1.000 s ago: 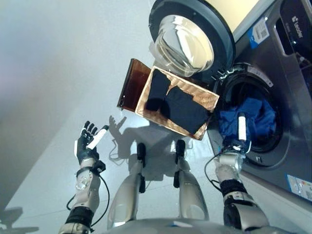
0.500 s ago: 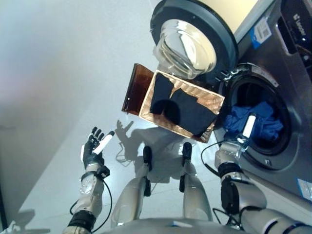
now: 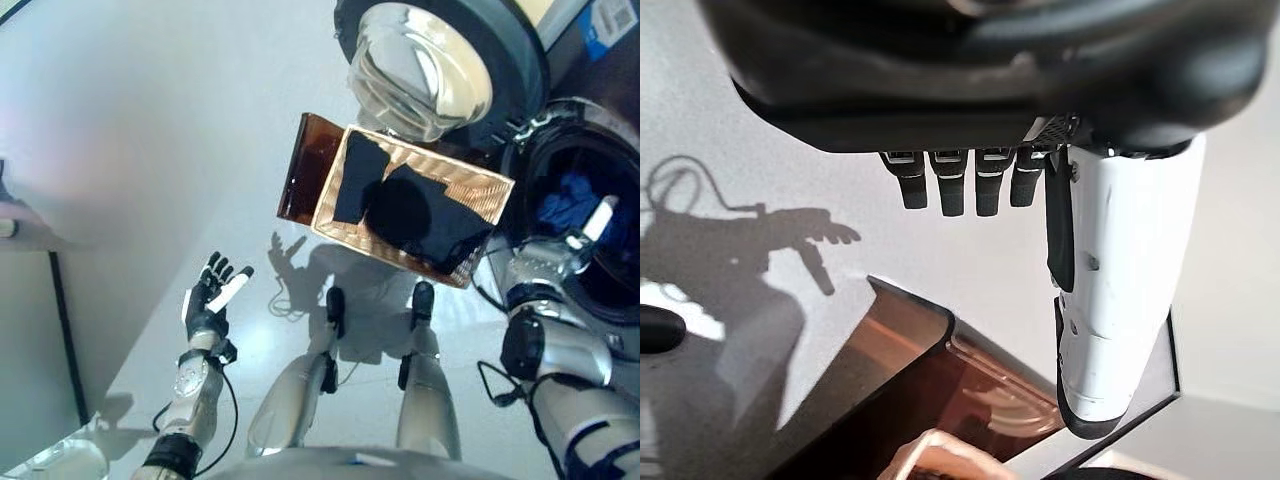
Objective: Pick up the clothes and place them into the washing machine
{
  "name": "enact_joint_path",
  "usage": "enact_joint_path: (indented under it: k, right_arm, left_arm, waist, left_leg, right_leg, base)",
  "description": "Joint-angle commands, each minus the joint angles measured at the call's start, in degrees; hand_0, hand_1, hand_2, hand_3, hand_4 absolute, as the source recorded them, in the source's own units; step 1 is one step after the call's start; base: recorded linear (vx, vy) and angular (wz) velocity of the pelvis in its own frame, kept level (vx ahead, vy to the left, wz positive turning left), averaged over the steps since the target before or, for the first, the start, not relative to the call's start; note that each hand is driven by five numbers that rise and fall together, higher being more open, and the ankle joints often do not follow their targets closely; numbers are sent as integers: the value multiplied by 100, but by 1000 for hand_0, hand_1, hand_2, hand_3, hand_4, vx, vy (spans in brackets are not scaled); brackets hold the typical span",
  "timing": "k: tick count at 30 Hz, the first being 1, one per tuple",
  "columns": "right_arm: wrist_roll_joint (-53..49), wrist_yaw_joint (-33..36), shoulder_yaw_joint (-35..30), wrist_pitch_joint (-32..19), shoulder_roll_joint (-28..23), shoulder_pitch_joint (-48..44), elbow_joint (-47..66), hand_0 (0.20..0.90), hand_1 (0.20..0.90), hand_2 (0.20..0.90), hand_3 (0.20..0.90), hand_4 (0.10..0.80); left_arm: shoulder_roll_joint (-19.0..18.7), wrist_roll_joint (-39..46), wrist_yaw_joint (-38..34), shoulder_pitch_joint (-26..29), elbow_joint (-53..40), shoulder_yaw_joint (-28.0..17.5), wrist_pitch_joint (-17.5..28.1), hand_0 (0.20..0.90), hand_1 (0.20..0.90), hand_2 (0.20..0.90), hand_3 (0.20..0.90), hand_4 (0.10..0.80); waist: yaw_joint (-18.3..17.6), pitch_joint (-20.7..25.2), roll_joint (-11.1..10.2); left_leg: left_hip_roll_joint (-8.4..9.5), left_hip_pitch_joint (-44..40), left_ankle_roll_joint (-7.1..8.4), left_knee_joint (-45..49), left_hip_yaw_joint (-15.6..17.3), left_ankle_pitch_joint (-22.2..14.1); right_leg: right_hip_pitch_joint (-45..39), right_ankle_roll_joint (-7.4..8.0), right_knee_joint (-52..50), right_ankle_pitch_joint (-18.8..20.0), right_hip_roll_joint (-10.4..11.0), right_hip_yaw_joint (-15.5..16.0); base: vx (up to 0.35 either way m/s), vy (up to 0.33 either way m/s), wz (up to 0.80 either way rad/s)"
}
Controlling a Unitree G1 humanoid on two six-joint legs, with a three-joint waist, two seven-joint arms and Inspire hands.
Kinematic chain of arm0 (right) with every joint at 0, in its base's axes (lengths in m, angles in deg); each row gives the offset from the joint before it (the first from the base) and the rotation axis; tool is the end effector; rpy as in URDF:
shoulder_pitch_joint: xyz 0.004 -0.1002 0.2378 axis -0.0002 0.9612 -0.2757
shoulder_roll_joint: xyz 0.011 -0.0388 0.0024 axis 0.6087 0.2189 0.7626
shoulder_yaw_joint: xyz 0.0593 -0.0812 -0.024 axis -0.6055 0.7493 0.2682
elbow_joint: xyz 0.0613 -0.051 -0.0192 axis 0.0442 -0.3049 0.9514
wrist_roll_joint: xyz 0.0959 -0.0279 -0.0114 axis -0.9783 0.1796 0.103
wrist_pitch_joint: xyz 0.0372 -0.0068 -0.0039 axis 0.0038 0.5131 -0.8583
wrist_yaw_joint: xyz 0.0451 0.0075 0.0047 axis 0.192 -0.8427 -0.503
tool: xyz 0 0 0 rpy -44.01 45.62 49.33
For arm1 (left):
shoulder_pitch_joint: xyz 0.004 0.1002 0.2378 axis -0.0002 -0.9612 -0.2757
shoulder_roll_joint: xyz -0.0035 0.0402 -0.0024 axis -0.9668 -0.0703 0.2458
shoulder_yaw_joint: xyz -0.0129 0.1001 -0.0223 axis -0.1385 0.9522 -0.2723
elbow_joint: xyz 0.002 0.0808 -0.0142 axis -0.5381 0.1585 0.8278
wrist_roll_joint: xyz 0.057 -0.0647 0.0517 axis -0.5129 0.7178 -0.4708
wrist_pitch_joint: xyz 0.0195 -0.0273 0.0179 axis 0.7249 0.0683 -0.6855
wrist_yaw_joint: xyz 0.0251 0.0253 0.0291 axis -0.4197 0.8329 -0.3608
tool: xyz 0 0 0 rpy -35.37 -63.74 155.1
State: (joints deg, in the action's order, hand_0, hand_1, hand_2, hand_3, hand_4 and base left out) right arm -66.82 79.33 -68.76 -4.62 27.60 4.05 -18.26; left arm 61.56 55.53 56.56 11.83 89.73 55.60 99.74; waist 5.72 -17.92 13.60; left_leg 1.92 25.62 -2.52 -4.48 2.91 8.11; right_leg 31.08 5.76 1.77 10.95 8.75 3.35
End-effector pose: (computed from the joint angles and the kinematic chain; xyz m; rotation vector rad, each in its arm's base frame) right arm 0.3015 -0.3178 0.1116 1.3052 -0.3621 -1.0898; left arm 0.1661 0.1828 -0.0365 -0.3558 0.2333 0.2442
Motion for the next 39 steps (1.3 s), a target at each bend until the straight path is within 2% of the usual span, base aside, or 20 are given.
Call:
enact_joint_path:
  k: [1, 8, 16, 22, 28, 30, 31, 39]
  right_arm:
    - [334, 243, 141, -524, -961, -290, 10, 200, 200, 200, 200, 300]
    - [509, 592, 140, -620, -1612, -605, 40, 200, 200, 200, 200, 300]
    - [631, 1115, 10, -813, -2100, -692, -92, 200, 200, 200, 200, 300]
    - [739, 1338, 87, -831, -2352, -847, -147, 200, 200, 200, 200, 300]
    - [792, 1410, 160, -908, -2286, -918, -34, 200, 200, 200, 200, 300]
    - [818, 1392, 186, -889, -2237, -912, -42, 560, 560, 560, 560, 557]
    - [820, 1394, 188, -890, -2231, -913, -40, 900, 900, 900, 900, 800]
    - [1106, 1391, 301, -653, -2075, -824, -103, 900, 900, 900, 900, 800]
  left_arm:
    - [-296, 123, -66, -20, -441, -96, 369, 900, 900, 900, 900, 800]
    - [-339, 140, -143, -86, -560, -191, 417, 900, 900, 900, 900, 800]
    - [-386, 140, -236, -118, -593, -193, 408, 900, 900, 900, 900, 800]
    - [-490, 100, -291, -200, -783, -268, 422, 900, 900, 900, 900, 800]
    - [-485, 136, -347, -235, -762, -363, 424, 900, 900, 900, 900, 800]
    - [-487, 154, -354, -236, -741, -397, 432, 900, 900, 900, 900, 800]
    - [-488, 155, -352, -237, -739, -402, 432, 900, 900, 900, 900, 800]
    - [-520, 166, -309, -256, -751, -446, 442, 900, 900, 900, 900, 800]
  waist:
    - [65, 124, 30]
    - [51, 138, 144]
    - [0, 189, 185]
    - [-52, 218, 168]
    - [-87, 226, 141]
    - [-87, 246, 127]
    - [-91, 246, 126]
    - [-103, 270, 97]
  left_leg:
    - [-9, 183, 618, 257, -127, -266]
    - [38, 354, 640, 231, -92, -221]
    - [47, 407, 632, 185, -68, -232]
    - [68, 410, 624, 144, -38, -245]
    - [53, 416, 621, 147, 13, -251]
    - [42, 416, 625, 160, 30, -257]
    - [41, 416, 626, 160, 30, -258]
    - [42, 414, 637, 189, 33, -269]
  right_leg:
    - [301, -2, -883, -742, 116, 41]
    - [634, -19, -1097, -786, 128, -99]
    - [796, -13, -1184, -821, 124, -154]
    - [832, -18, -1164, -801, 105, -209]
    - [858, -31, -1171, -788, 76, -222]
    - [848, -36, -1173, -790, 68, -214]
    - [848, -37, -1172, -789, 67, -214]
    - [780, -41, -1107, -770, 51, -205]
  base:
    - [0, 0, 0]
    - [2, 2, 0]
    - [22, 3, -4]
    - [14, 14, -4]
    - [5, 9, -5]
    - [0, 0, 0]
    - [0, 0, 0]
    - [-1, 0, 0]
